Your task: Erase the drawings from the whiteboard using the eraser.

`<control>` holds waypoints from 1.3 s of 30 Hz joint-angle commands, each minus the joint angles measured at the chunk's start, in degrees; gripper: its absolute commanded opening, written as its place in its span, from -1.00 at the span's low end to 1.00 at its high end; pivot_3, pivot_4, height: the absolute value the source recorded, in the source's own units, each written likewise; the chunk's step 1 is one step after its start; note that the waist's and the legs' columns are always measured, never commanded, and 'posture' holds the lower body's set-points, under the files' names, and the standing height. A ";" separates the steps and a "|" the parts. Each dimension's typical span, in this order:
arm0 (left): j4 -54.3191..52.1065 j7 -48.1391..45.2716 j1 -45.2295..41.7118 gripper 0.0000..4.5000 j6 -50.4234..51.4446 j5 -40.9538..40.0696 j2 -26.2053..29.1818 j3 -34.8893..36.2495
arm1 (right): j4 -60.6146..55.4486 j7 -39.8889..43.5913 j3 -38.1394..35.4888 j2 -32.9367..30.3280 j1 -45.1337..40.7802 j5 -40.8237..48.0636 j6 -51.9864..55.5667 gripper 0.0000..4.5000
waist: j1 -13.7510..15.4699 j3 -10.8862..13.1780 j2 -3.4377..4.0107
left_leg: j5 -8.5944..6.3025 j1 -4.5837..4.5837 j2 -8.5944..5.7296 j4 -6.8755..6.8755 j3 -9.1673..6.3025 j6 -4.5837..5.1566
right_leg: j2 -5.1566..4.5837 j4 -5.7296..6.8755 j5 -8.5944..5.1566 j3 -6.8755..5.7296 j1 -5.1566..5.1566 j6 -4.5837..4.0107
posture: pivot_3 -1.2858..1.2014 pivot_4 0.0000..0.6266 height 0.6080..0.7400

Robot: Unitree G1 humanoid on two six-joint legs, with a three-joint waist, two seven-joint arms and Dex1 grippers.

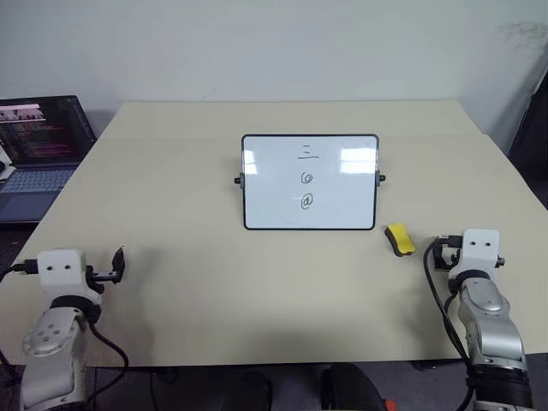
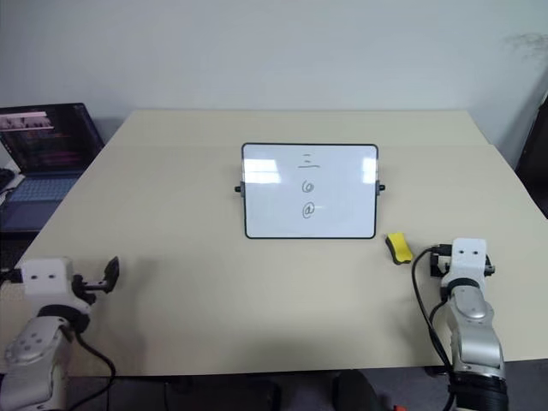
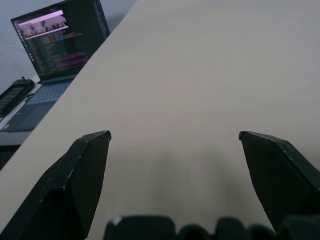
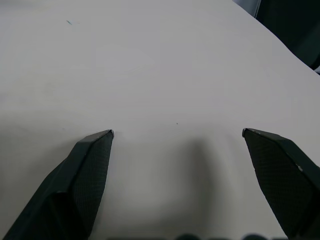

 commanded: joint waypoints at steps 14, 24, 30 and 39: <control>-4.78 0.58 -6.79 1.00 3.73 -1.31 0.75 -0.84 | 5.00 1.73 -2.11 -3.70 -4.10 0.19 -1.78 0.98 | 0.27 0.00 -0.03 | 0.00 0.01 0.01 0.02 0.01 0.00 | 0.02 0.01 0.01 -0.05 0.02 0.02 | 0.03 -0.52 1.00; -14.18 -7.36 -18.54 1.00 11.90 -4.85 5.12 -9.37 | -1.41 3.53 -5.17 -6.38 -3.43 2.42 0.62 0.98 | 0.29 0.08 0.00 | 0.00 -0.05 -0.02 0.01 0.02 -0.01 | 0.02 0.01 0.07 -0.04 -0.02 -0.08 | 0.03 -0.52 1.00; -16.20 -12.89 -28.67 1.00 19.02 -10.74 6.81 -13.54 | -12.56 4.32 -5.83 -7.11 -5.13 4.54 9.72 0.98 | 0.13 0.13 0.04 | -0.01 -0.04 -0.04 0.01 0.16 -0.01 | 0.03 0.01 0.04 -0.06 -0.03 -0.01 | 0.03 -0.52 1.00; -24.60 -29.15 -31.30 1.00 32.50 -25.74 10.56 -22.01 | -22.88 5.38 -6.52 -6.43 -7.55 9.49 23.89 0.98 | 0.04 0.16 0.05 | -0.03 -0.14 -0.04 0.01 0.33 0.00 | 0.05 0.01 0.07 -0.01 -0.16 -0.06 | 0.03 -0.52 1.00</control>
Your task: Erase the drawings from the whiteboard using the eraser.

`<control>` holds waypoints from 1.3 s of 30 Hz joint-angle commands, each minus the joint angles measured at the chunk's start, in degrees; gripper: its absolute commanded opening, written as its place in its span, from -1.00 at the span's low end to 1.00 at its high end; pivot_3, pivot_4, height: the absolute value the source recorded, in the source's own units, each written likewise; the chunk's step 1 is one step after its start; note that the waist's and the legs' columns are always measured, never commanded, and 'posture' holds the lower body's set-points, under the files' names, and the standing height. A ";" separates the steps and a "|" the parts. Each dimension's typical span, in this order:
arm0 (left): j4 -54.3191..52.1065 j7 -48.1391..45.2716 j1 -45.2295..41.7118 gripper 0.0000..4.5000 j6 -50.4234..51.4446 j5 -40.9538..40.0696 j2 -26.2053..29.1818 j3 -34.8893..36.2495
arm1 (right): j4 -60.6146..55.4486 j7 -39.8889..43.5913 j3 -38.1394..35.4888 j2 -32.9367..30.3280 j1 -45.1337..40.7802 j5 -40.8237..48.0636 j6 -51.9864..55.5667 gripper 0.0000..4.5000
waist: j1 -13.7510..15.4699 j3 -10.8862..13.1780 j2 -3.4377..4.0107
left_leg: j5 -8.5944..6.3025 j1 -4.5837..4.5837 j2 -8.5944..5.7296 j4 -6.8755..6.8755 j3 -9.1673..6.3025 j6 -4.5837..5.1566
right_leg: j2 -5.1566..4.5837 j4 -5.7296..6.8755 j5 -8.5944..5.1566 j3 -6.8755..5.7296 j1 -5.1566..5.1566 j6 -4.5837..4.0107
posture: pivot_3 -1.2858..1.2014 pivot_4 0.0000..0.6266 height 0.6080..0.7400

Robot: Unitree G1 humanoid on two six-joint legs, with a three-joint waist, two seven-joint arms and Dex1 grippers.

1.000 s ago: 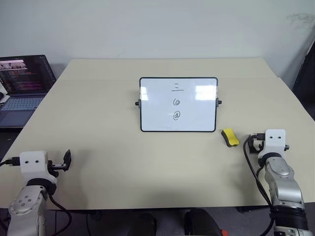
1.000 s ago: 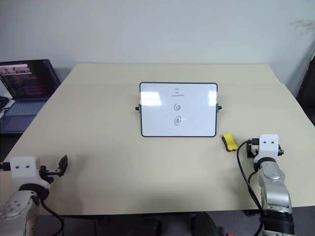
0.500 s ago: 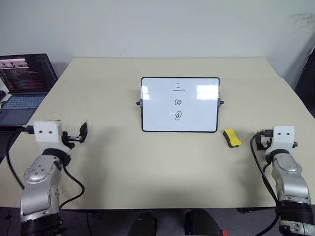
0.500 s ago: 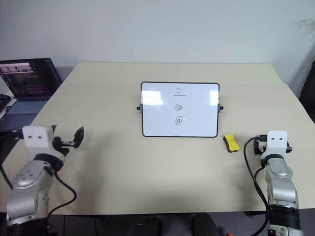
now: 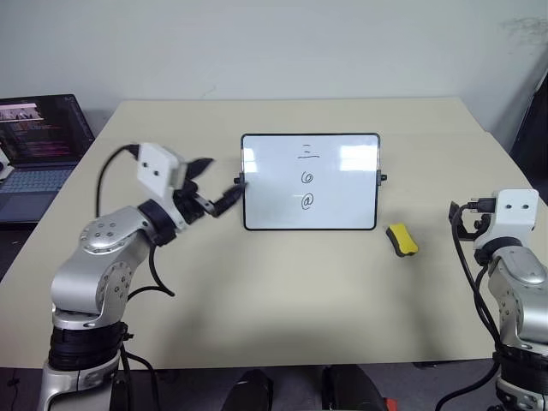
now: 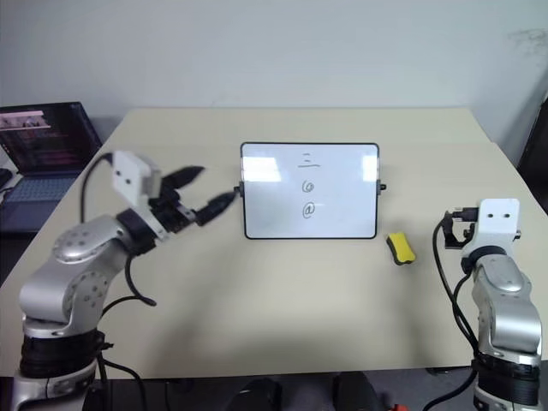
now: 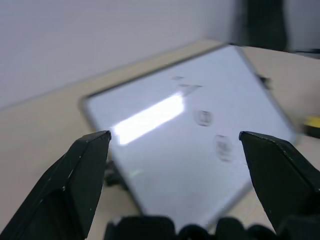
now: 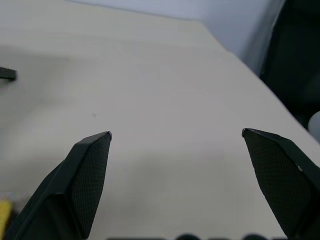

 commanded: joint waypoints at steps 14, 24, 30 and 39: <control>2.39 -29.56 2.09 1.00 -7.96 3.16 12.28 -14.84 | -16.80 1.16 0.64 2.23 0.17 7.48 19.64 0.98 | 0.04 0.03 0.06 | -0.08 -0.37 0.01 0.00 0.11 0.15 | 0.00 0.04 0.01 0.08 -0.47 -0.03 | 0.03 -0.52 1.00; 9.48 -28.15 -1.17 1.00 -18.30 13.02 7.97 -17.46 | -16.69 1.58 5.45 2.51 -2.50 8.52 28.46 0.98 | 0.05 0.03 0.06 | -0.10 -0.48 0.01 0.01 0.21 0.19 | -0.03 0.14 0.02 0.15 -0.68 -0.04 | 0.03 -0.52 1.00; 7.72 -27.70 -0.72 1.00 -17.62 12.60 7.58 -16.32 | -15.65 0.88 7.45 4.14 -1.97 7.94 29.12 0.98 | 0.02 0.03 0.06 | -0.14 -0.51 0.01 0.01 0.23 0.27 | -0.06 0.13 0.02 0.15 -0.72 -0.03 | 0.03 -0.52 1.00; 5.89 -24.66 1.86 1.00 -18.67 15.24 8.17 -16.07 | -7.77 0.93 9.56 5.13 -1.97 5.99 23.03 0.98 | 0.01 0.03 0.06 | -0.15 -0.49 0.00 0.02 0.26 0.28 | -0.06 0.16 0.03 0.16 -0.72 -0.03 | 0.03 -0.52 1.00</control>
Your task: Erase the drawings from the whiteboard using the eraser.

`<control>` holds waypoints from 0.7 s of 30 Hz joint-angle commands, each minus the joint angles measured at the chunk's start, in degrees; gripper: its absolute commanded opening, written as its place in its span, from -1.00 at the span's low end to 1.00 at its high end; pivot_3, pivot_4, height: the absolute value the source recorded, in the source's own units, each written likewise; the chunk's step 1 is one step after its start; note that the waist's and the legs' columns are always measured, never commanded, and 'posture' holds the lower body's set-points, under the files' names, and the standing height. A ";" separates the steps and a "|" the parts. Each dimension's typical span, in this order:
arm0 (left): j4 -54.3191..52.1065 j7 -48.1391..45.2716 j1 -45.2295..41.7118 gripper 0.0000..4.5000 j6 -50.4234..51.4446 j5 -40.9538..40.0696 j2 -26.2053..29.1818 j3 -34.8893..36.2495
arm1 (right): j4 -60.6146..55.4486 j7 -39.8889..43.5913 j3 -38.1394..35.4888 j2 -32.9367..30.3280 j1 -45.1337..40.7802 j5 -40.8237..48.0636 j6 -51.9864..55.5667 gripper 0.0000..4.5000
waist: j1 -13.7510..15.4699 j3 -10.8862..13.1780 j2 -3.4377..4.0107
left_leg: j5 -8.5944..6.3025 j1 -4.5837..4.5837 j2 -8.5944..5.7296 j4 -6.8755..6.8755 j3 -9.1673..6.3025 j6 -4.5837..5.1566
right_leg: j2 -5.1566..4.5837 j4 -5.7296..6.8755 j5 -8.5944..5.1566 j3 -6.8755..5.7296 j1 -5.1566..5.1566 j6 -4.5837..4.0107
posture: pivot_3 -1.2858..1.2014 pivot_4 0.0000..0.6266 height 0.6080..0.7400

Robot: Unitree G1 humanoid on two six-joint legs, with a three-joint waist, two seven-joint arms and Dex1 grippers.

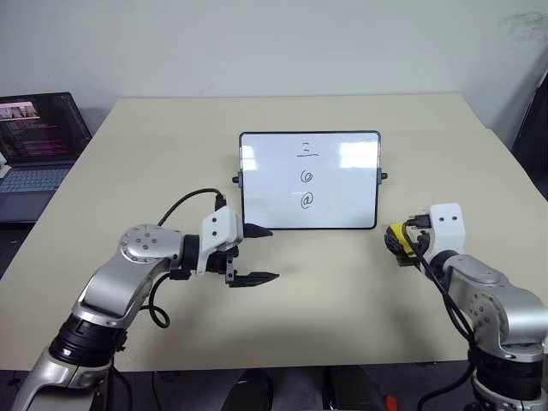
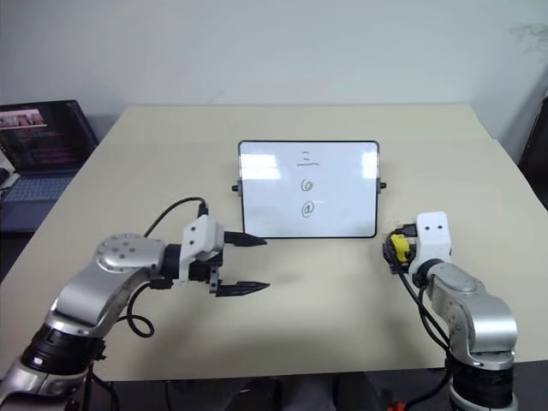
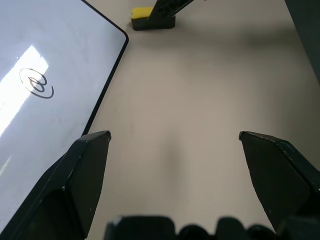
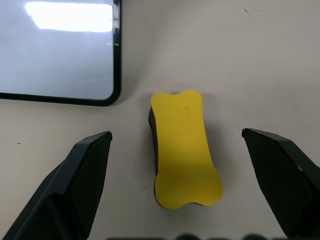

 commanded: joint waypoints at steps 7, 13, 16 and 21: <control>-3.71 2.11 0.66 1.00 0.58 0.19 0.40 2.15 | 5.41 0.69 1.32 -0.55 -1.52 -2.32 -7.32 0.98 | -0.03 0.00 0.00 | 0.00 0.00 0.00 0.01 0.01 0.00 | 0.00 0.03 0.00 0.00 0.00 0.00 | 0.03 -0.52 1.00; -4.44 2.57 0.88 1.00 1.39 0.06 0.56 3.05 | 7.35 0.32 1.52 0.21 -2.20 -2.51 -8.80 0.98 | -0.02 0.00 0.00 | 0.00 0.01 0.01 0.03 0.01 0.00 | 0.01 0.06 0.00 0.01 0.00 0.00 | 0.03 -0.52 1.00; -4.61 2.61 0.91 1.00 1.63 0.05 0.49 3.21 | 7.52 0.06 1.20 0.43 -2.63 -2.45 -8.75 0.98 | -0.02 0.00 0.00 | 0.00 0.01 0.00 0.03 0.03 0.00 | 0.00 0.06 0.00 0.02 0.00 0.00 | 0.03 -0.52 1.00; -4.55 2.84 0.05 1.00 2.12 -0.52 0.08 3.42 | 6.73 -0.71 0.33 1.28 -3.29 -2.08 -7.32 0.98 | -0.02 0.00 0.00 | 0.00 0.02 0.00 0.04 0.03 0.00 | 0.01 0.09 0.01 0.01 0.00 0.00 | 0.03 -0.52 1.00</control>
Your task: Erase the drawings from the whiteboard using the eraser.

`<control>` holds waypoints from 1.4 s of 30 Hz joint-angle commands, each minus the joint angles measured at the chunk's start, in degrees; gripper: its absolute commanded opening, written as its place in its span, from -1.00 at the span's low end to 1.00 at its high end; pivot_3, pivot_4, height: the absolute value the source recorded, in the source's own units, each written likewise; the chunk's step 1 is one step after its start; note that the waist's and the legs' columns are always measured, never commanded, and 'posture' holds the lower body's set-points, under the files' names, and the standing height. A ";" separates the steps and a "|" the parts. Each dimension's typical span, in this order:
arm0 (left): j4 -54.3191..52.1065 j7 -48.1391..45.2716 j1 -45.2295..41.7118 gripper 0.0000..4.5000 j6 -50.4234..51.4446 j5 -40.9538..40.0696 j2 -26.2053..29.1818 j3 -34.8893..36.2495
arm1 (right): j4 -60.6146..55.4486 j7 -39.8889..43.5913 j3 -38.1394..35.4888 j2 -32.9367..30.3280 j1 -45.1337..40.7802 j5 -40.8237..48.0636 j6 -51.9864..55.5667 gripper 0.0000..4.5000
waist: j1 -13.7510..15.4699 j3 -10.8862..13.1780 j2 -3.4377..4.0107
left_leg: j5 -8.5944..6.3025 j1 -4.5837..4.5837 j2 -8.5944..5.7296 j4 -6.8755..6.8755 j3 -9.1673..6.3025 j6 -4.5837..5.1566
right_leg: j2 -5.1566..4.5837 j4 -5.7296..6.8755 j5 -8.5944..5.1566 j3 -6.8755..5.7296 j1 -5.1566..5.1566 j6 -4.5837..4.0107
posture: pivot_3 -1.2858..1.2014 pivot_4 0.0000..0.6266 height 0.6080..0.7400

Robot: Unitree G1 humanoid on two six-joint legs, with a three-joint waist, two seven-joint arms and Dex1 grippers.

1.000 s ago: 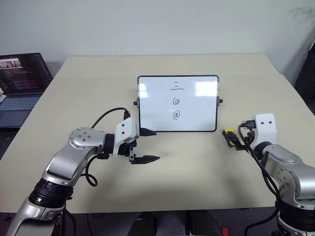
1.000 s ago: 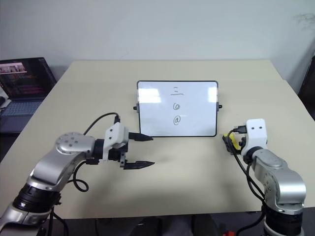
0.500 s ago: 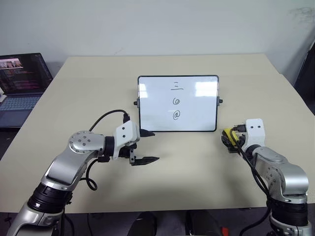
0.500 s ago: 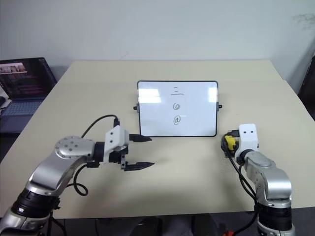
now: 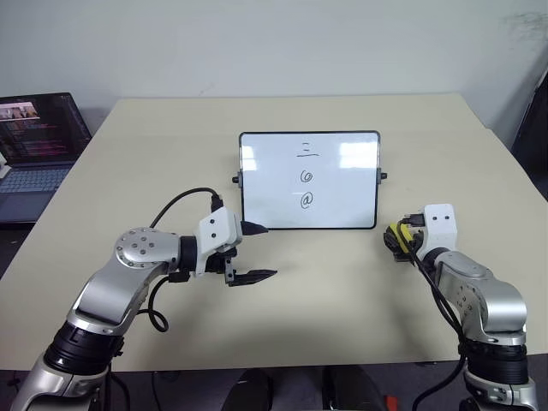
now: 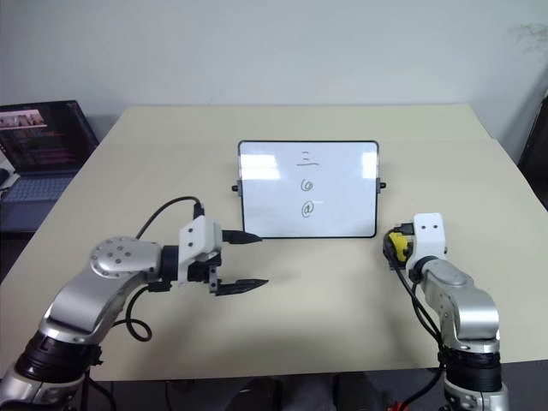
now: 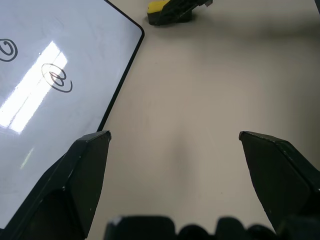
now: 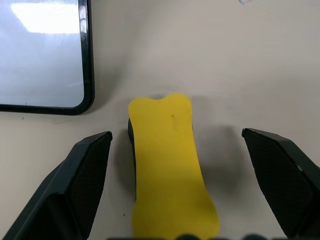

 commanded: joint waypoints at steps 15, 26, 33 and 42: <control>-0.62 -0.12 -2.36 1.00 -0.25 -0.95 -0.47 1.34 | -1.75 -1.62 -1.97 2.23 -1.95 0.77 1.84 0.59 | -0.02 0.00 0.00 | 0.00 0.03 0.00 0.03 0.03 0.00 | 0.01 0.08 0.00 0.03 -0.01 0.00 | 0.03 -0.52 1.00; -0.76 0.17 -1.70 1.00 -0.52 -0.59 -0.43 1.67 | -1.00 -1.86 -1.97 2.21 -2.90 0.95 2.16 -0.55 | -0.02 -0.01 0.00 | 0.00 0.13 -0.02 0.12 0.10 0.01 | 0.01 0.44 -0.01 0.14 -0.05 0.00 | 0.03 -0.52 1.00; -0.91 0.15 -1.36 1.00 -0.57 -0.56 -0.18 1.91 | -0.66 -2.00 -1.85 2.39 -2.86 0.88 2.08 -0.55 | -0.03 -0.01 0.00 | 0.00 0.14 -0.03 0.16 0.11 0.01 | 0.02 0.49 0.00 0.15 -0.05 0.00 | 0.03 -0.52 1.00; -0.89 -0.01 -1.44 1.00 -0.78 -0.45 0.06 2.08 | -1.11 -2.30 -2.53 2.09 -3.97 0.77 2.16 -0.55 | -0.04 -0.01 0.00 | 0.00 0.14 -0.03 0.16 0.12 0.01 | 0.02 0.51 -0.01 0.16 -0.06 0.00 | 0.03 -0.52 1.00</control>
